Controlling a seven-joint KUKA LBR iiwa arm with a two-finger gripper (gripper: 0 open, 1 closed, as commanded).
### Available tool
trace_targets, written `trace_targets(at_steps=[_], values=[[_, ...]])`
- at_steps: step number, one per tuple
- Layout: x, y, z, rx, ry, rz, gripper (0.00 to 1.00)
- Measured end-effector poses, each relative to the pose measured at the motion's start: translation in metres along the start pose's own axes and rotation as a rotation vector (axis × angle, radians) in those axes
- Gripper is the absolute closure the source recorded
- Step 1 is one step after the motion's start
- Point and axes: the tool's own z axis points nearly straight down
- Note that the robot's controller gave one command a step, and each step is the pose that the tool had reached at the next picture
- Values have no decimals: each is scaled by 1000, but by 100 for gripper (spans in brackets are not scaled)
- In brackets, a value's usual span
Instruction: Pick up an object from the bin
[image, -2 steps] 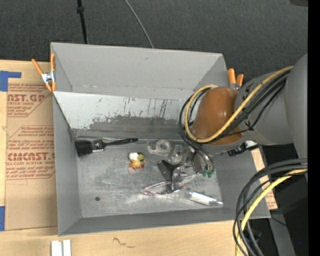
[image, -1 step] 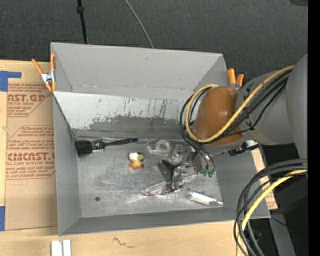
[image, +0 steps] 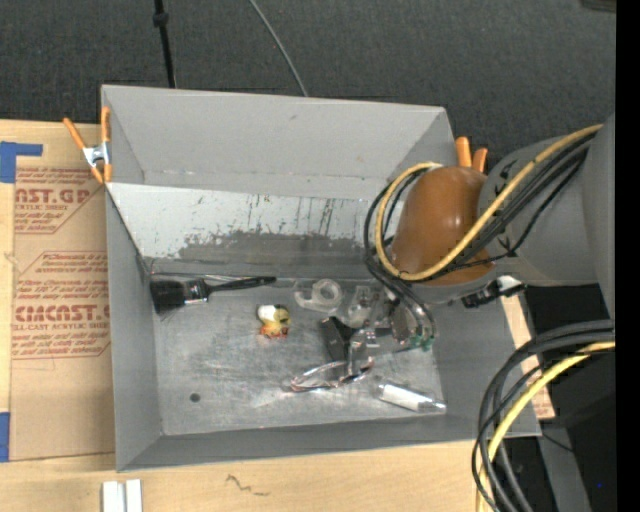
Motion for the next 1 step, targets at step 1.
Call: trace_targets(at_steps=[1], values=[[0,0,-17,1,0,1,100]])
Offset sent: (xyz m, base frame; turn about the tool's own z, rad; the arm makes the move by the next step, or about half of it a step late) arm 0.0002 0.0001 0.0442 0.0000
